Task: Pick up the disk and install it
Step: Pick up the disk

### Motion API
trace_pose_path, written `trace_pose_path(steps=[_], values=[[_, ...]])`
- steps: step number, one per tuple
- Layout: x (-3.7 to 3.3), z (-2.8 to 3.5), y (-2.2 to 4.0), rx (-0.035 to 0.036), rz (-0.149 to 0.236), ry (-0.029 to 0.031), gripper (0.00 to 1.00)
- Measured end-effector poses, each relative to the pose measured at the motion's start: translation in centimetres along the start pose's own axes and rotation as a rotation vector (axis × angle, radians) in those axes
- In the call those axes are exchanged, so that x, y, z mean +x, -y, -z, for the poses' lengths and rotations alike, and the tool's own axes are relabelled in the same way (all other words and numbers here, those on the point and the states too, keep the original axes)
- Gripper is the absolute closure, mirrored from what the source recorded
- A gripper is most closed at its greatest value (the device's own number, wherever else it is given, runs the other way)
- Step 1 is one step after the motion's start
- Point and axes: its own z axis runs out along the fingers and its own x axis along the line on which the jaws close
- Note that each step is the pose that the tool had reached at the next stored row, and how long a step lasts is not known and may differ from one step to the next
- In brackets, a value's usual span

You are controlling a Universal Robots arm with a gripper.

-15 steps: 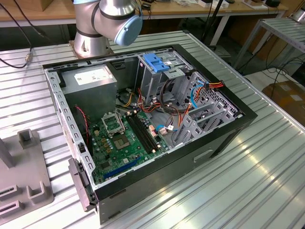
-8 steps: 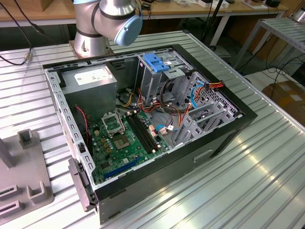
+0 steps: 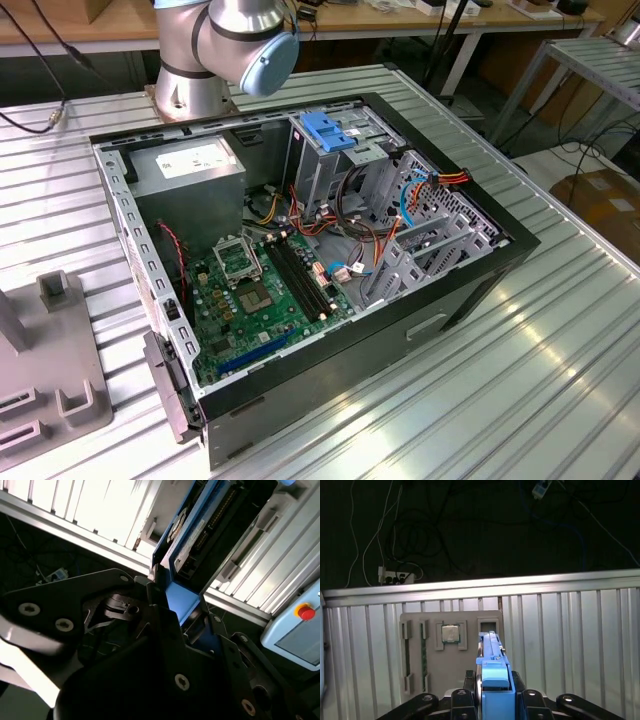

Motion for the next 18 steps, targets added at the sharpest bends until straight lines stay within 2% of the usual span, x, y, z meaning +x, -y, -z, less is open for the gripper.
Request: trace_pose_path(steps=[11, 18], values=[[0.07, 1.31, 0.03, 0.0, 0.0, 0.0, 0.63], [0.13, 2.39, 0.06, 0.0, 0.0, 0.0001, 0.63]])
